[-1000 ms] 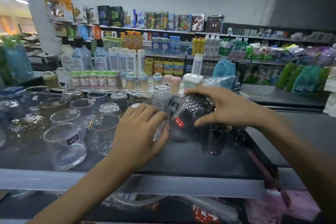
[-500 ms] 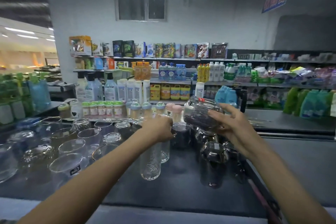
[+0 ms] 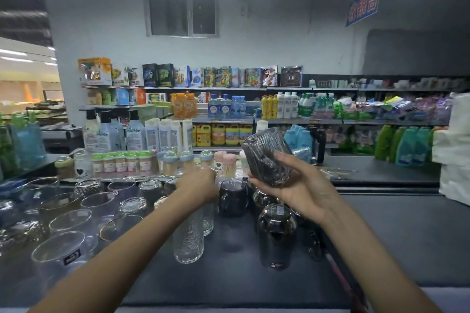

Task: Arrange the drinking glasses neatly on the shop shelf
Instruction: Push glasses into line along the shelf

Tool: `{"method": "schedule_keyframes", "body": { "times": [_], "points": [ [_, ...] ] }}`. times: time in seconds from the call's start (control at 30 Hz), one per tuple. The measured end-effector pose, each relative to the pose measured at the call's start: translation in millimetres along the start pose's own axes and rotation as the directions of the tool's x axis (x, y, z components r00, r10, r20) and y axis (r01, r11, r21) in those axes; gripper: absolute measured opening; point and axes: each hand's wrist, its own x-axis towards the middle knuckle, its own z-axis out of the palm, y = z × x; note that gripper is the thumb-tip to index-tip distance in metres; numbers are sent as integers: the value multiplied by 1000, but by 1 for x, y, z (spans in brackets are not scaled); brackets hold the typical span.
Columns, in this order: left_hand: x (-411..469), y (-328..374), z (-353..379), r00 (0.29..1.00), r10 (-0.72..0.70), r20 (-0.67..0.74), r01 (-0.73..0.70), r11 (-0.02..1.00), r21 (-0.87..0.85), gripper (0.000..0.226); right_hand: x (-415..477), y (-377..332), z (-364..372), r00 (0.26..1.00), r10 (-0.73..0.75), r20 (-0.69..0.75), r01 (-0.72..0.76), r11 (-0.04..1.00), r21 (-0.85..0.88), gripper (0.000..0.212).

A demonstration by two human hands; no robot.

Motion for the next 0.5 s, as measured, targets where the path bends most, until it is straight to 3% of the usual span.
{"method": "schedule_keyframes", "body": {
  "times": [0.1, 0.17, 0.2, 0.27, 0.3, 0.33, 0.37, 0.43, 0.5],
  "points": [
    [-14, 5, -9, 973, -2, -233, 19, 997, 72, 58, -2, -1, -2, 1000, -3, 4, 4, 998, -60, 54],
    [-30, 10, -19, 877, 109, -468, -167, 982, -84, 46, -2, -1, -4, 1000, 18, 21, -16, 995, -100, 66],
    [-41, 14, -27, 830, 147, -538, -328, 908, -259, 38, -2, -2, -5, 999, 25, 23, -22, 993, -119, 69],
    [-57, 21, -43, 852, 171, -495, -495, 572, -655, 32, -3, -3, -4, 999, 31, 19, -28, 989, -147, 71],
    [-64, 25, -50, 886, 221, -408, -463, 380, -800, 34, -4, -3, -2, 999, 34, 16, -31, 989, -148, 72],
    [-70, 28, -55, 902, 268, -338, -405, 258, -877, 38, -5, -3, 0, 999, 33, 9, -31, 989, -143, 71],
    [-73, 31, -57, 906, 299, -299, -367, 207, -907, 46, -5, -3, 2, 1000, 28, -6, -29, 990, -141, 70],
    [-78, 39, -62, 913, 301, -276, -354, 247, -902, 68, -3, -5, 6, 998, -9, -60, -1, 985, -171, 67],
    [-78, 45, -66, 923, 250, -293, -369, 359, -857, 79, 2, -9, 8, 993, -74, -90, 42, 948, -316, 63]
  ]
}}
